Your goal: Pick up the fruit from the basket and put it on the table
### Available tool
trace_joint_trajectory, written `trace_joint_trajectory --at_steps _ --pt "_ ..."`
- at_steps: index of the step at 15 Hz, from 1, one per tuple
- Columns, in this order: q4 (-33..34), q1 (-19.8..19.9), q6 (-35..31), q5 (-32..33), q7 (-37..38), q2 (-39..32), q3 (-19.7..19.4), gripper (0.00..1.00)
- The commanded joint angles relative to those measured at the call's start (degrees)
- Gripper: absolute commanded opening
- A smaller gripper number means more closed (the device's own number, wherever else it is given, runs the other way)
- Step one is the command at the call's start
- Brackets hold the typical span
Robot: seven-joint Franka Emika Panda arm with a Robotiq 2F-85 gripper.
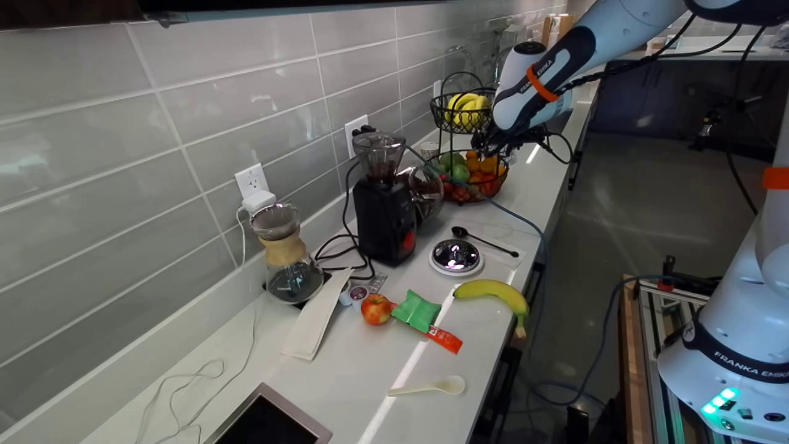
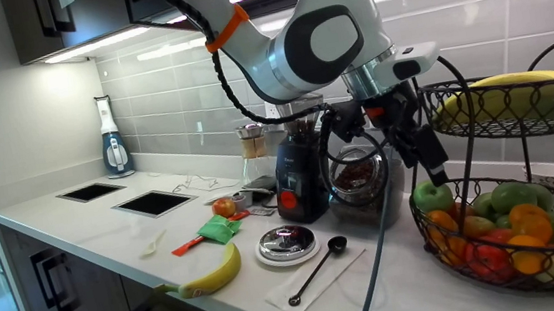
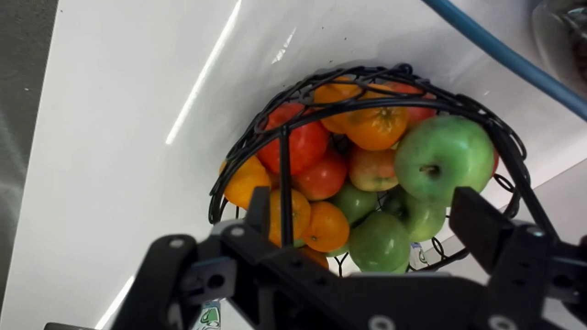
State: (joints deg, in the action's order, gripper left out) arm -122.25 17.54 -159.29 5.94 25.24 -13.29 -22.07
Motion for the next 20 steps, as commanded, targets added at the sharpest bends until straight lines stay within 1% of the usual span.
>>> trace_joint_trajectory --at_steps 1,4,6,7,17,20 --pt "0.1 -1.0 0.0 -0.9 -0.7 -0.3 -1.0 1.00" --pt "0.2 -1.0 0.0 -0.8 -0.7 0.1 -1.0 1.00" --pt "1.4 -2.0 -3.2 1.5 2.5 -3.1 -2.6 1.00" --pt "1.8 -1.5 -2.1 -0.1 0.2 -3.9 -1.9 1.00" --pt "7.1 2.4 2.4 -8.5 -13.6 -9.8 3.3 1.00" --pt "8.8 3.1 1.0 -9.2 -15.9 -11.8 3.6 1.00"
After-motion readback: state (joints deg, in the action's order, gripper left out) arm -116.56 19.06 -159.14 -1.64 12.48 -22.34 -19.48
